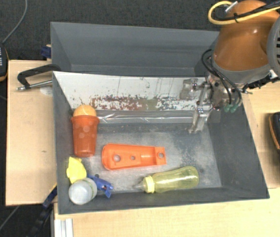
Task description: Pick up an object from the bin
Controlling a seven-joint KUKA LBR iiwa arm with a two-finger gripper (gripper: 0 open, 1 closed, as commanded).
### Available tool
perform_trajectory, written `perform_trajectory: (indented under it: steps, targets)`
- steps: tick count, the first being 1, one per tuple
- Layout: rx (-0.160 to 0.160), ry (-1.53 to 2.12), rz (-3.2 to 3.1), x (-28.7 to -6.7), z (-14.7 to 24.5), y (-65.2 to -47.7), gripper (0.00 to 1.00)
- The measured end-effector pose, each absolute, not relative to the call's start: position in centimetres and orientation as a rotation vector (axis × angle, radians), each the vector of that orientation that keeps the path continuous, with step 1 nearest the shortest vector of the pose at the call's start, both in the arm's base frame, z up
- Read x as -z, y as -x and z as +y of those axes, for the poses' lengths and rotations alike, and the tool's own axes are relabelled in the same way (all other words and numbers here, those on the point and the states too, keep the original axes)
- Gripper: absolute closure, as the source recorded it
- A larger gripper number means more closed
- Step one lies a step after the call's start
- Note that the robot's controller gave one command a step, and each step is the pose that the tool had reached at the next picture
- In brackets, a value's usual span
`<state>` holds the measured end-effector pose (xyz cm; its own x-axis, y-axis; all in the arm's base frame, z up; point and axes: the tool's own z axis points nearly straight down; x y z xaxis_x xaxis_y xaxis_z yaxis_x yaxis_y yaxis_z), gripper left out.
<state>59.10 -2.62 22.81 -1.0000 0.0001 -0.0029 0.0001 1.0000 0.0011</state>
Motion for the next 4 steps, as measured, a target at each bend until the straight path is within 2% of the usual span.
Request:
perform_trajectory:
  steps: [1, 2, 3, 4]
  targets:
    - [-0.001, 0.02, 3.136, -17.5, -0.4, -57.6, 0.0]
    - [-0.004, -0.041, 3.137, -11.9, 4.0, -54.9, 0.0]
    - [-0.004, 0.148, 3.133, -10.0, 4.2, -54.9, 0.0]
    - [-0.004, 0.197, 3.125, -8.0, 6.1, -53.5, 0.0]
